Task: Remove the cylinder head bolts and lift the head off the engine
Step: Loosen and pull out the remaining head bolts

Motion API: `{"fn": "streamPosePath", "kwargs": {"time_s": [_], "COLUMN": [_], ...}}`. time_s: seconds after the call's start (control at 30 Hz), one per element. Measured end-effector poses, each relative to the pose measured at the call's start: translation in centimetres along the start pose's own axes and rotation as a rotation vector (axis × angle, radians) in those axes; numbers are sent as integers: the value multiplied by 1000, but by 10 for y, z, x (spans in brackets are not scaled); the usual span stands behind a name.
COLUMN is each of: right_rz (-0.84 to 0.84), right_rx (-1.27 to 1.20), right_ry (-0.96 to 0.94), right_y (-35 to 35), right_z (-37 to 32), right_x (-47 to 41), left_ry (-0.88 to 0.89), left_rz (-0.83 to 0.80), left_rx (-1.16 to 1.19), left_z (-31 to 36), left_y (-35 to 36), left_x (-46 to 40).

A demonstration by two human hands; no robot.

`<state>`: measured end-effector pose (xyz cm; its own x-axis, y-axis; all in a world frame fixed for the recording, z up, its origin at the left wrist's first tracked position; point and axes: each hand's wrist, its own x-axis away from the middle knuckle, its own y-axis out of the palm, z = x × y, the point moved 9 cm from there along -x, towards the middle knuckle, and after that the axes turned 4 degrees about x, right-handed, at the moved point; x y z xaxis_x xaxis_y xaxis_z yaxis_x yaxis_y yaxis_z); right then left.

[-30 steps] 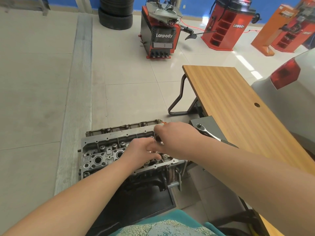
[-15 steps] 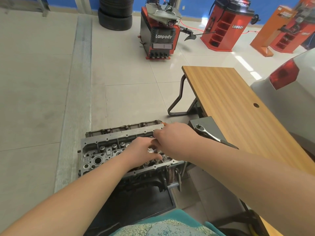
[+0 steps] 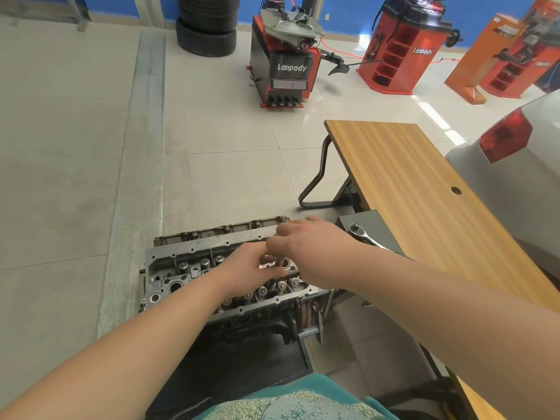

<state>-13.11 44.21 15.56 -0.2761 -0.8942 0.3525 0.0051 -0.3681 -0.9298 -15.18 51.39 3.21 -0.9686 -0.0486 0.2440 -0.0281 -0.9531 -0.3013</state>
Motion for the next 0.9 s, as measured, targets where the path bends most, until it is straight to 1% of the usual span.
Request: {"fn": "streamPosePath", "kwargs": {"time_s": [0.03, 0.07, 0.1, 0.17, 0.23, 0.3, 0.37, 0.43, 0.47, 0.5, 0.57, 0.6, 0.67, 0.7, 0.77, 0.87, 0.9], "right_rz": [2, 16, 31, 59, 47, 30, -9, -43, -46, -12, 69, 100, 68, 43, 15, -26, 1], "right_rx": [-4, -43, -102, -163, -79, 4, -1, -17, -33, -82, -156, -136, -29, 8, 42, -64, -144], "right_ry": [-62, -74, -62, 11, 117, 167, 109, -54, -115, -141, -83, -10, 180, 224, 180, -54, -56], "right_y": [-2, -5, -9, -10, -6, -2, 2, 2, 0, -5, -13, -15, -7, -2, 0, 1, -4], "right_z": [-2, 0, 0, 3, 6, 6, 2, -7, -9, -9, -4, -1, 10, 13, 11, 2, 3], "right_x": [3, 4, 6, 5, 1, -4, -4, 2, 6, 9, 10, 8, 2, 0, -2, 7, 11], "left_ry": [4, 9, 7, 24, 70, 83, 74, 67, 75, 78, 56, 41, 82, 114, 112, 29, 26], "left_rz": [-7, 3, 33, 117, 178, 140, 37, -43, -46, -29, 60, 103, 136, 124, 47, -11, -1], "left_rx": [-31, -71, -87, -46, -48, -66, -49, -110, -147, -171, -160, -146, -155, -162, -149, -143, -142], "left_z": [0, -1, -3, 0, 8, 11, 12, 12, 12, 12, 13, 14, 22, 27, 28, 15, 12], "left_y": [-1, -2, -3, -9, -10, -6, 0, 1, 0, -3, -10, -12, -10, -6, 4, 4, 2], "left_x": [1, 2, 2, 1, 1, 0, 1, 5, 5, 4, 3, 2, 1, 0, 0, 1, 1]}}
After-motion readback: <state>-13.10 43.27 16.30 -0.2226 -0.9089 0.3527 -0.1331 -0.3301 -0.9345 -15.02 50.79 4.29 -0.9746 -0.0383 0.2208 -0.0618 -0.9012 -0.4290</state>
